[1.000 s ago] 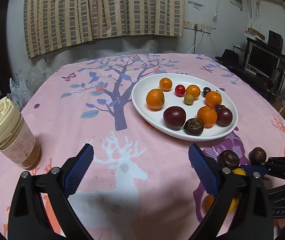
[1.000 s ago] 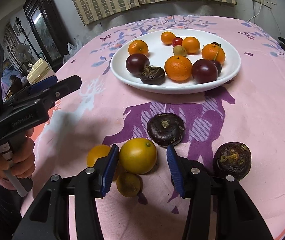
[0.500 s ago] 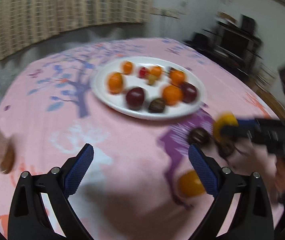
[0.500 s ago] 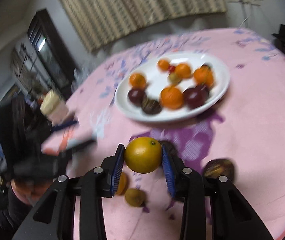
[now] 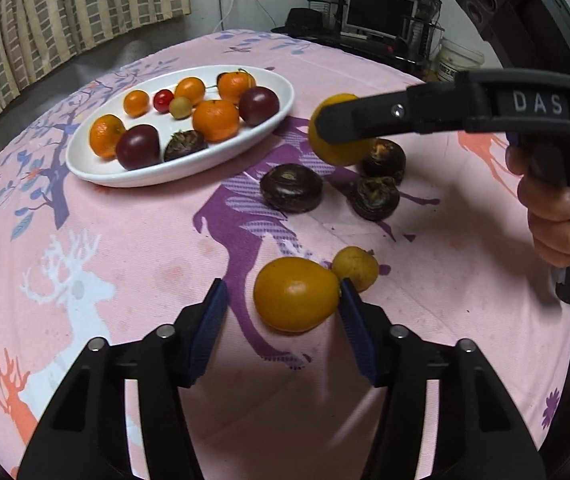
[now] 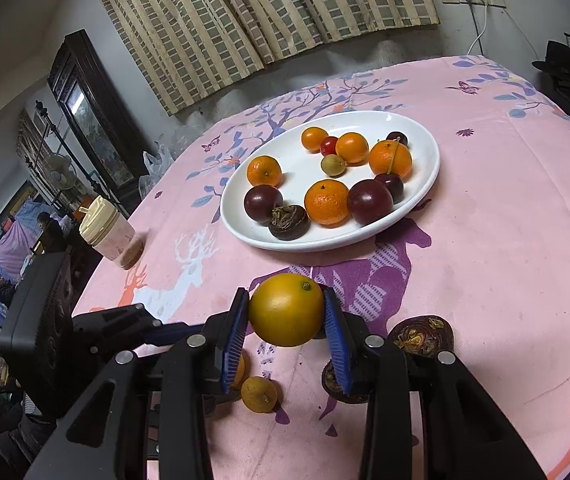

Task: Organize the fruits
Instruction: 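Grasp a yellow fruit with the right tool while the left tool grasps an orange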

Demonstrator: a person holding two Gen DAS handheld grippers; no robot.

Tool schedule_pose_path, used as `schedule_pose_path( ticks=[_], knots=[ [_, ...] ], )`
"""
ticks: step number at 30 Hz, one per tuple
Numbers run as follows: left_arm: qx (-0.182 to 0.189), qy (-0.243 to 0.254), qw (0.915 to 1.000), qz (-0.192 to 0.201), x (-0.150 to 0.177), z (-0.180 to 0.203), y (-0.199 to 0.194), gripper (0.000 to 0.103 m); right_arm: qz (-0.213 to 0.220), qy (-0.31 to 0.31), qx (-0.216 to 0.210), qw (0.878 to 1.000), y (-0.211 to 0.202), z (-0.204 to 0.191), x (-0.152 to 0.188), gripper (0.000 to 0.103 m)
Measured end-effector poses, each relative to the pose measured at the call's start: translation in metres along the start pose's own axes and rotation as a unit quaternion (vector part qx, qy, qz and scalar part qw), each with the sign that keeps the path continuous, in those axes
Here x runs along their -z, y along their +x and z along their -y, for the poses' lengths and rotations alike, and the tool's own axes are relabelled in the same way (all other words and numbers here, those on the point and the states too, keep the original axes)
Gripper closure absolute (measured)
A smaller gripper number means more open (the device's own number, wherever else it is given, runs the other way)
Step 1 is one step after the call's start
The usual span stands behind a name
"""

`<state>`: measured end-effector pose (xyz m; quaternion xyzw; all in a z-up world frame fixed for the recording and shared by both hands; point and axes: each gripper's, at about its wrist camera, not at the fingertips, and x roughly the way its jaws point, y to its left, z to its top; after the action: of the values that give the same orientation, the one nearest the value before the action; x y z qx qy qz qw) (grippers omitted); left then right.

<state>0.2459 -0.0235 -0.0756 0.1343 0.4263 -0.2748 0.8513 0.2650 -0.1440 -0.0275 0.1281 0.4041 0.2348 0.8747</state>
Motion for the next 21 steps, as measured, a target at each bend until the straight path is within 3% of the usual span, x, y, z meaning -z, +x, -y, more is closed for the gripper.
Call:
schedule_pose_path(
  ticks=[3,9,13,16,21],
  knots=[
    [0.008,0.005,1.0,-0.001,0.001,0.003,0.002,0.061,0.0,0.0,0.001,1.0,0.0,0.0,0.0,0.065],
    [-0.01,0.01,0.9999,0.006,-0.001,0.003,0.0,0.061,0.006,-0.001,0.001,1.0,-0.002,-0.001,0.0,0.065],
    [-0.024,-0.041,0.998,0.041,-0.021,-0.017,-0.014,0.061,0.037,-0.029,0.015,0.999,-0.007,-0.008,-0.008,0.065],
    [-0.058,-0.09,0.9914,0.076,-0.049,-0.039,-0.021,0.062,0.067,-0.039,0.034,0.996,-0.006,-0.009,-0.027,0.065],
    [-0.122,-0.15,0.9734,0.123,-0.105,-0.076,-0.006,0.062,0.09,-0.033,0.061,0.993,0.017,0.005,-0.07,0.065]
  ],
)
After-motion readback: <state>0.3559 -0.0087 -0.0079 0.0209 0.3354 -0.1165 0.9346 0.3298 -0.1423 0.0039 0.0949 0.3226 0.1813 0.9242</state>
